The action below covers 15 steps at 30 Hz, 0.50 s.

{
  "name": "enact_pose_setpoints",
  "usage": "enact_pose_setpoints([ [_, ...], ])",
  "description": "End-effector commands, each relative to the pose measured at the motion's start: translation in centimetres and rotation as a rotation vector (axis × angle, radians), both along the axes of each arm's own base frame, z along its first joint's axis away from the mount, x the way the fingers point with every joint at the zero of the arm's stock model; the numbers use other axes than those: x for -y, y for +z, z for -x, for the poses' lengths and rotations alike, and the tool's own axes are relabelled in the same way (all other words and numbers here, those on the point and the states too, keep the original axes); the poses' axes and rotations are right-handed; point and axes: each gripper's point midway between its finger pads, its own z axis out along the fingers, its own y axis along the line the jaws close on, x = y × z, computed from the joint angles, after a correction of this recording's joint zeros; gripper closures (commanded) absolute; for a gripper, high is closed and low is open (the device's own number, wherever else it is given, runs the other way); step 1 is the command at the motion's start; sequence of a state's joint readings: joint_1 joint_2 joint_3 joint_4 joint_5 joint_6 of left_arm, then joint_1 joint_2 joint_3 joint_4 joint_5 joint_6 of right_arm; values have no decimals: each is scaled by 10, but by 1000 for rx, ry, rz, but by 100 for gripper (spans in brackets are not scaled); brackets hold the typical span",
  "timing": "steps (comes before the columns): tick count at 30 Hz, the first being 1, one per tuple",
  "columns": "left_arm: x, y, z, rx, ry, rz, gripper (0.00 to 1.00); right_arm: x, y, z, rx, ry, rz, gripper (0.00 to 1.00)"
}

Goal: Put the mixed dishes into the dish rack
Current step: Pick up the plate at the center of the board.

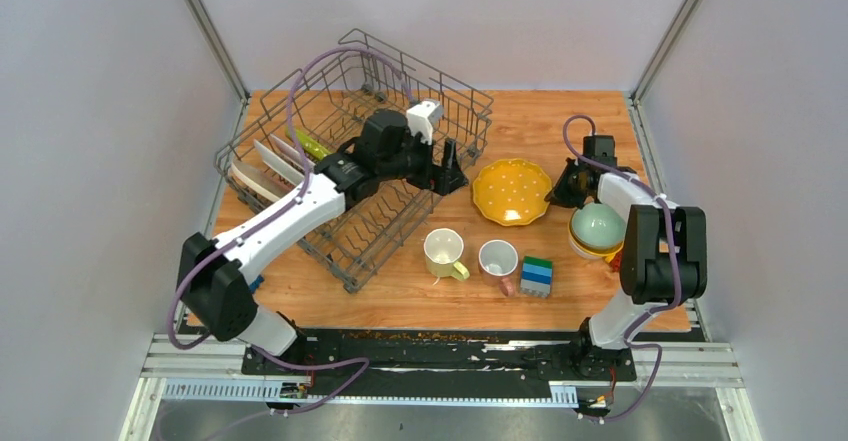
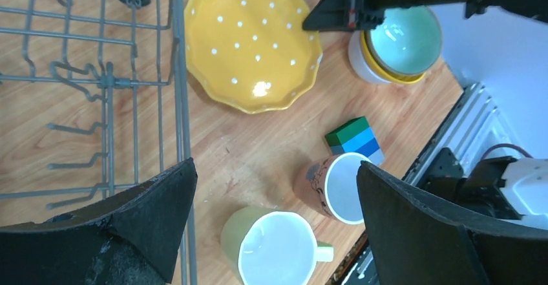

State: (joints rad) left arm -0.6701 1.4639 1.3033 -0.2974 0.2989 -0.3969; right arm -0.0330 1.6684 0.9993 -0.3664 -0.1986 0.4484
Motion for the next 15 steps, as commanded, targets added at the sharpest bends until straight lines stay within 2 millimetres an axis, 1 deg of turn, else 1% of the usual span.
enact_pose_setpoints([
  [1,25,-4,-9,36,12,-55,1,10,22,-24,73,56,55,100],
  [2,31,-9,-14,25,31,-65,1,12,22,-23,68,59,65,100],
  [3,39,-12,-13,18,33,-71,2,14,21,-23,64,60,74,100],
  [4,45,-19,-22,7,67,-82,2,14,21,-23,64,61,79,100],
  [5,51,-22,-21,2,73,-85,2,14,21,-23,67,69,78,100],
  [7,67,-33,-33,-8,134,-99,3,14,20,-22,65,77,81,100],
  [8,72,-45,-37,-29,154,-113,3,14,20,-21,62,78,80,100],
  [9,76,-42,-40,-28,172,-113,3,14,20,-20,61,78,81,100],
  [10,81,-52,-42,-36,194,-127,3,13,19,-19,58,79,79,100],
  [11,85,-52,-44,-33,202,-124,4,13,19,-18,57,80,77,100],
  [12,93,-60,-44,-39,217,-123,4,13,19,-18,57,78,77,100],
  [13,98,-62,-42,-41,215,-117,4,13,19,-18,56,77,75,100],
  [15,108,-72,-41,-53,230,-111,5,13,17,-16,52,75,78,100],
])
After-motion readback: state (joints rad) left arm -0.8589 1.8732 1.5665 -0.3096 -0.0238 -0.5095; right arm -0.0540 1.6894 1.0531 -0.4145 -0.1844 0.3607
